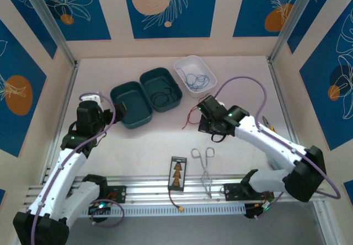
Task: Untangle the cables
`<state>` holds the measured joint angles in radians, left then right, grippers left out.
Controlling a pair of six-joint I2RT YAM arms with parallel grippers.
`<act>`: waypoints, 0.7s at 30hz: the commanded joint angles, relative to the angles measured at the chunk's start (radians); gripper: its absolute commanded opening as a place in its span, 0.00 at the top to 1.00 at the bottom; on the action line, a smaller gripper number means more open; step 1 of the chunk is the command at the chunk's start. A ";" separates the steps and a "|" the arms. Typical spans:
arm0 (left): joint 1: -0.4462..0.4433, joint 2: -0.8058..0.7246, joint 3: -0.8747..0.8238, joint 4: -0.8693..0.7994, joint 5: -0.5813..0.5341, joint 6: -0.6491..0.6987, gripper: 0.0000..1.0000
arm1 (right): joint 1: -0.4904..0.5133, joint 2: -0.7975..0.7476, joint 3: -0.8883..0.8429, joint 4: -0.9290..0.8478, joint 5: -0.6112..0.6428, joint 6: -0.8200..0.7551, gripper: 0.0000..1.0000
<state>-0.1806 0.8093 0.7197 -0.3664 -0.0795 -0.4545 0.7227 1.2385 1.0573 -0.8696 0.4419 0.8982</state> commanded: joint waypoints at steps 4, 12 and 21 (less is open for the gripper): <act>0.003 -0.013 -0.006 -0.002 -0.011 0.009 0.00 | -0.028 -0.078 0.156 -0.085 -0.040 -0.164 0.96; 0.004 -0.010 -0.012 0.003 -0.014 0.004 0.00 | -0.087 -0.126 0.318 -0.051 -0.139 -0.324 0.96; 0.004 0.008 -0.009 0.012 -0.010 -0.002 0.00 | -0.204 -0.130 0.448 0.031 -0.332 -0.440 0.95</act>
<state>-0.1806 0.8143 0.7197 -0.3656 -0.0795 -0.4553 0.5392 1.1057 1.4384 -0.8753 0.1986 0.5270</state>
